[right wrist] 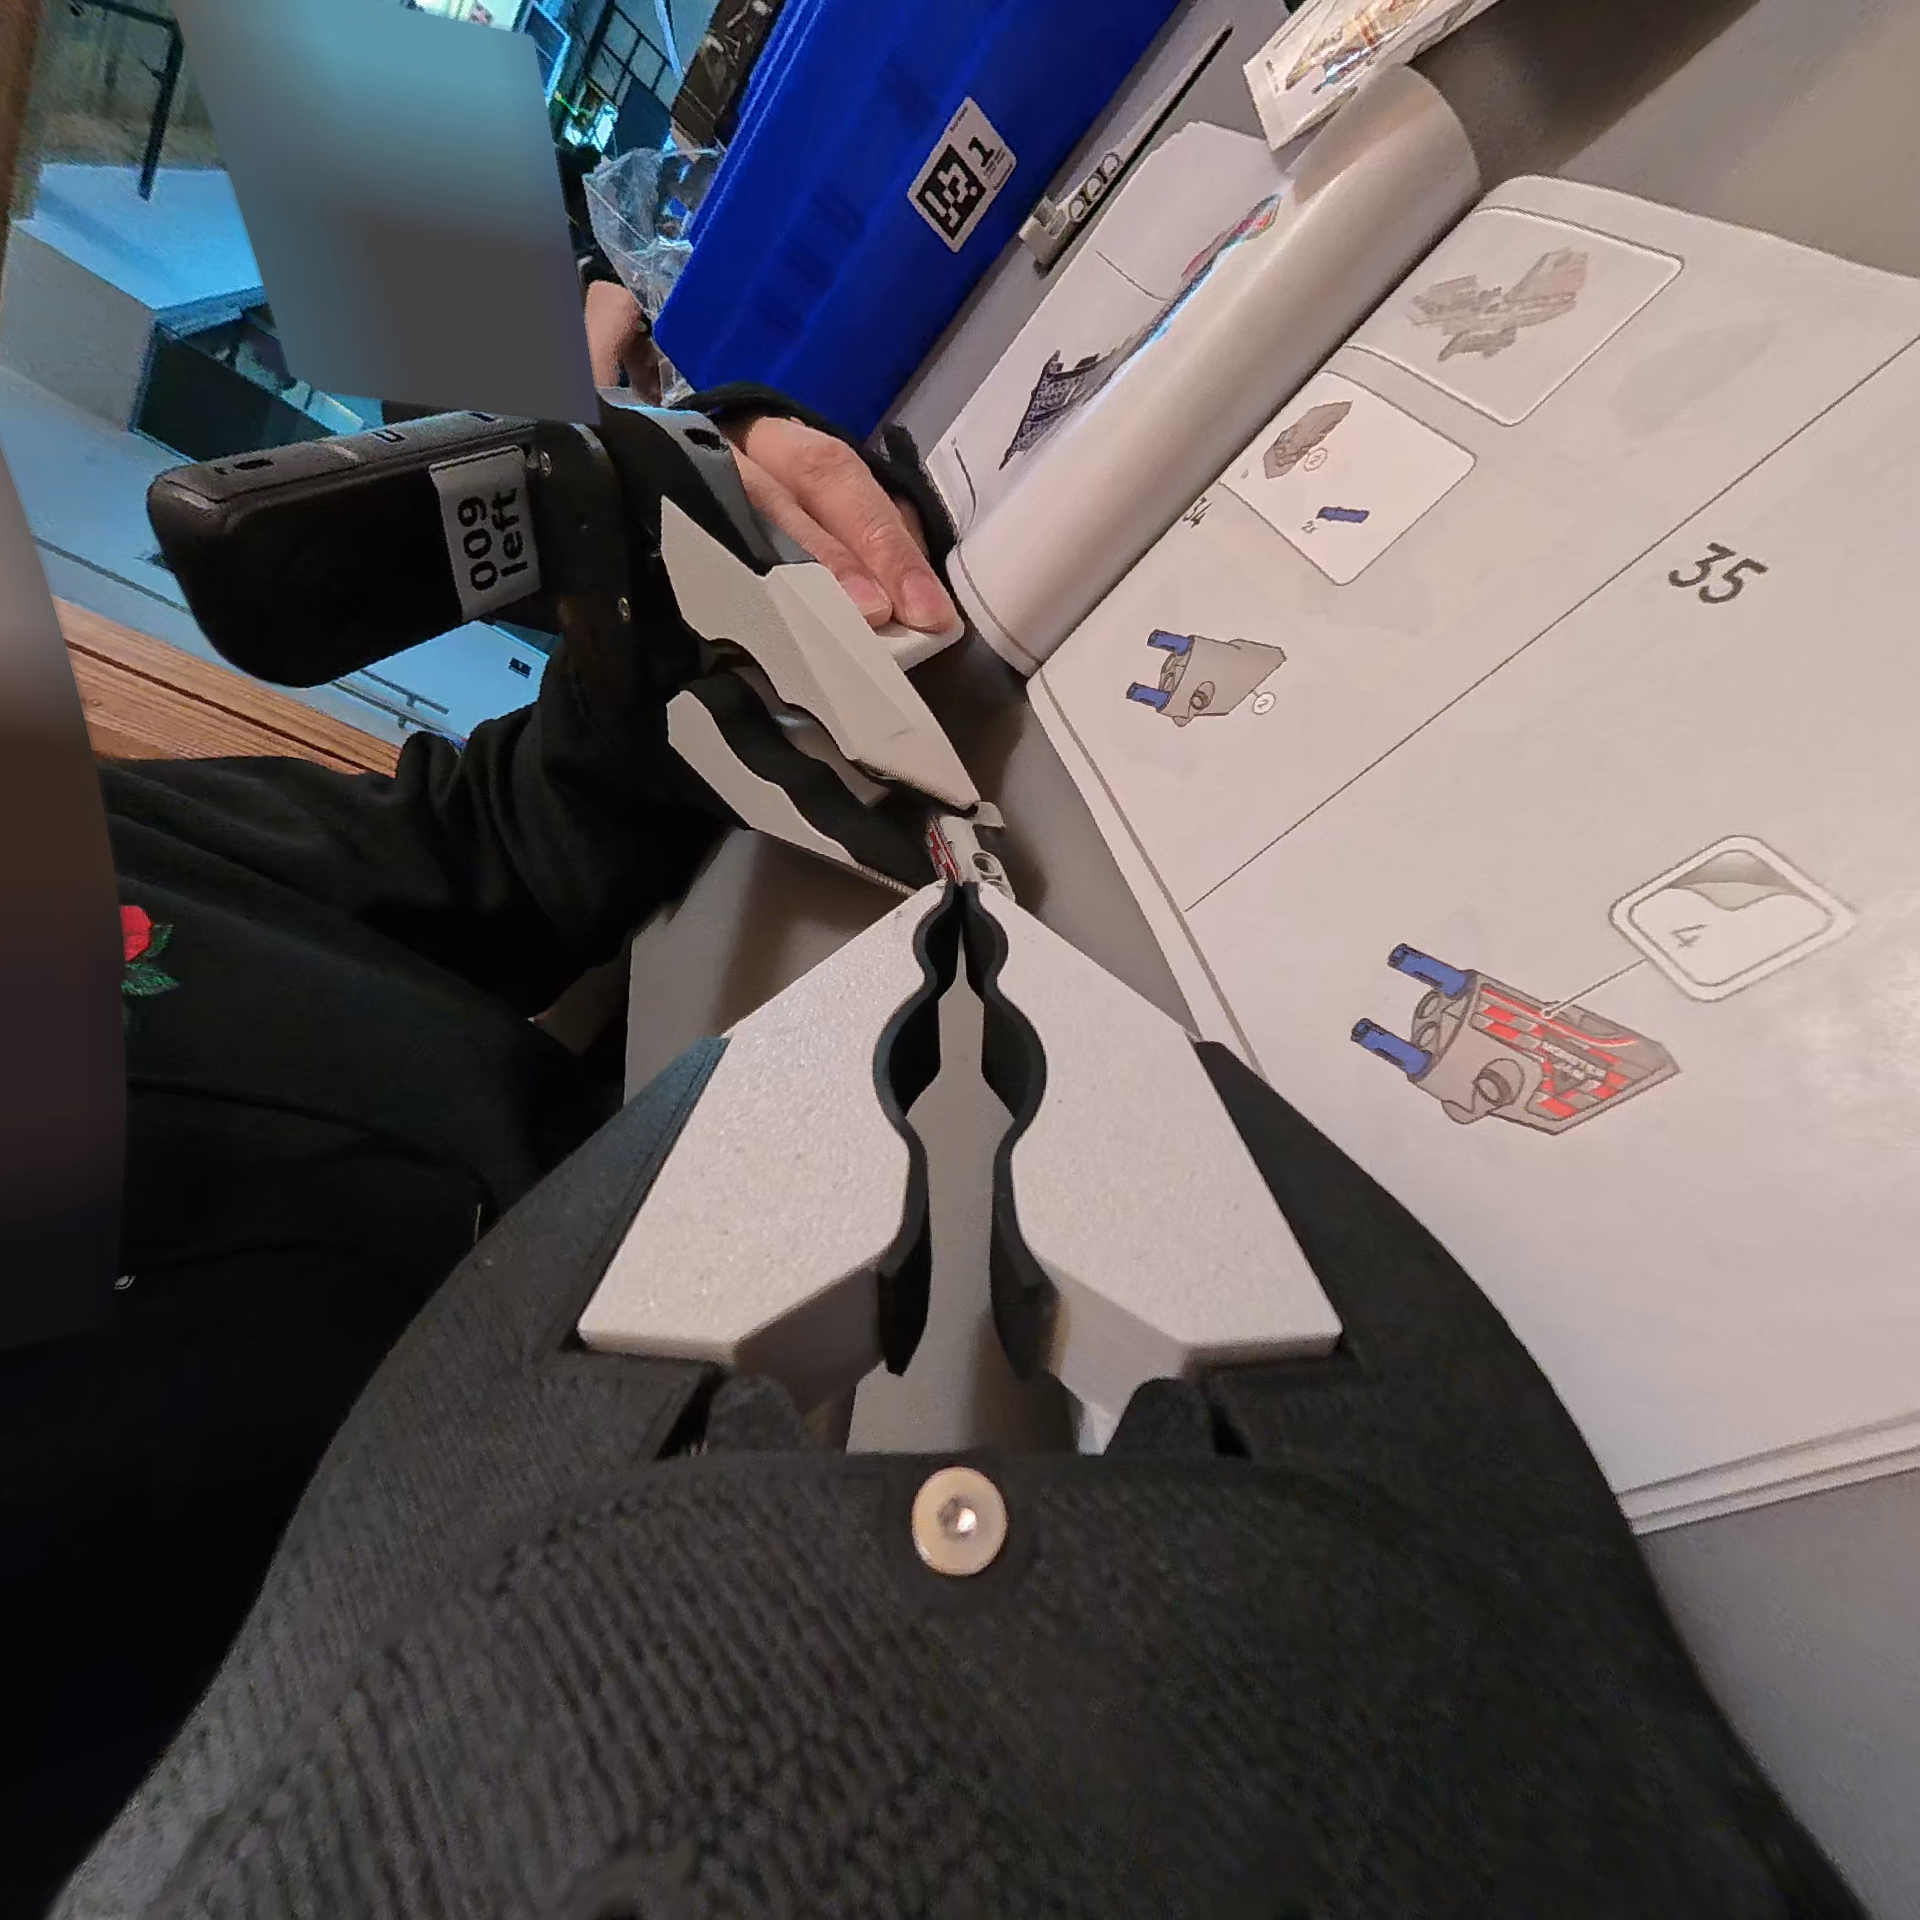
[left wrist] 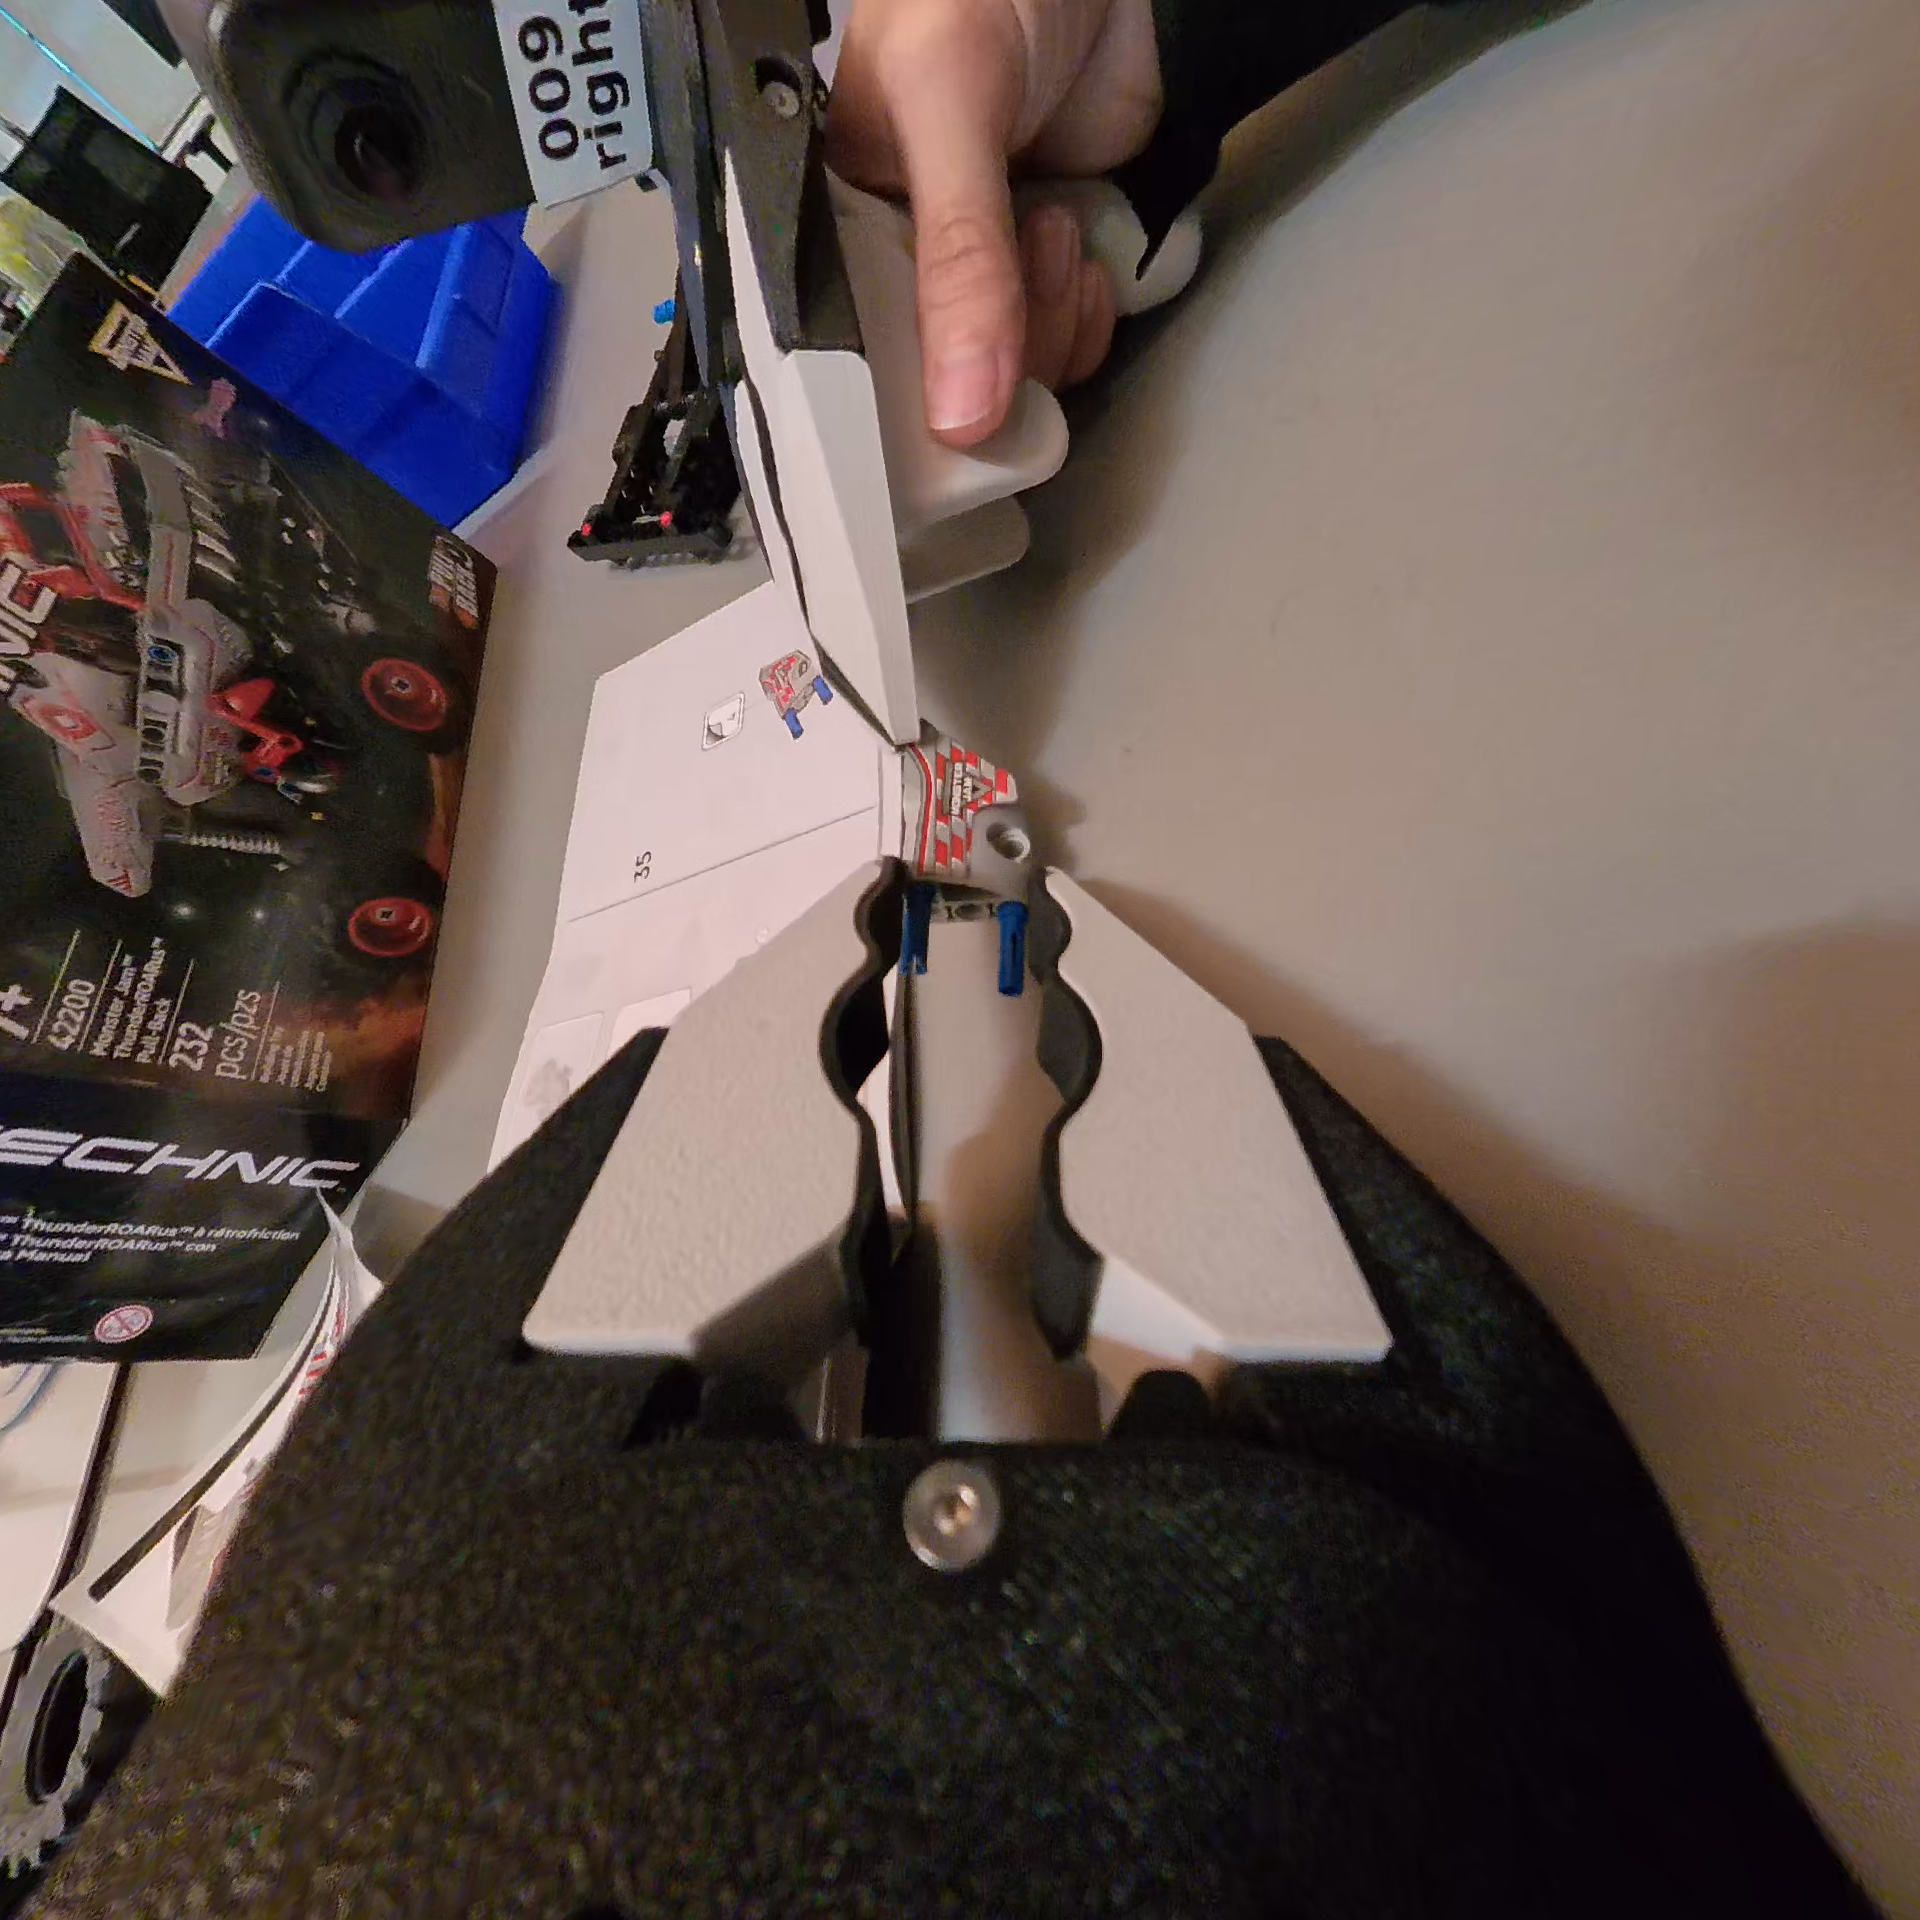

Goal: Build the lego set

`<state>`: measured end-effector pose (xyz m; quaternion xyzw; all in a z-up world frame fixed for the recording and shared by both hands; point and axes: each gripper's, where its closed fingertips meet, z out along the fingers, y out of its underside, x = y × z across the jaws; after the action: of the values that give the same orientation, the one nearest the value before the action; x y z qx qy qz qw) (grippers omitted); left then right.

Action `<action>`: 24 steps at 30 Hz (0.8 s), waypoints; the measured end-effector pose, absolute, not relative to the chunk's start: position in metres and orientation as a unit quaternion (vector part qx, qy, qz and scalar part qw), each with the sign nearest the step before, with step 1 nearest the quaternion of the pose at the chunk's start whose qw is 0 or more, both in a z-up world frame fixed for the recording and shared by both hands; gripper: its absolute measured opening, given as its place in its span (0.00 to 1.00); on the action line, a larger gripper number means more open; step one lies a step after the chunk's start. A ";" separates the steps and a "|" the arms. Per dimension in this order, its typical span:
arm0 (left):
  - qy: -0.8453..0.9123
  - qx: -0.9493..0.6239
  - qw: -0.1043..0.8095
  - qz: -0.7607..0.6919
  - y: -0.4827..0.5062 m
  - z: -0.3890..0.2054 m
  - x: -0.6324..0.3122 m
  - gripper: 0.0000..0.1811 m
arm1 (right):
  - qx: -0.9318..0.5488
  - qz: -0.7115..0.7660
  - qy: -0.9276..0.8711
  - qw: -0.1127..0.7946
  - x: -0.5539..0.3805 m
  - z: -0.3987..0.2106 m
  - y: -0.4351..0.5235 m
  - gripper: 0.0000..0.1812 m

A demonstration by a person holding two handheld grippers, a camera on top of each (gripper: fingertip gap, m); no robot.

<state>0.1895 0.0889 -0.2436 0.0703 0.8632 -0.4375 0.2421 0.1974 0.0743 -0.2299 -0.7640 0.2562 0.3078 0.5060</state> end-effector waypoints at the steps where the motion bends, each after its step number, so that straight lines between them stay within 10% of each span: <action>1: 0.863 0.071 0.240 -0.439 0.089 -0.243 0.189 0.12 | -0.765 0.307 0.254 0.506 0.197 -0.230 0.074 0.00; 24: 0.852 0.100 0.287 -0.427 0.095 -0.236 0.191 0.00 | -0.746 0.295 0.224 0.554 0.194 -0.211 0.071 0.00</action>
<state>0.1911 0.0948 -0.2359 0.0998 0.8515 -0.4272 0.2871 0.1938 0.0713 -0.2113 -0.7459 0.2243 0.2946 0.5537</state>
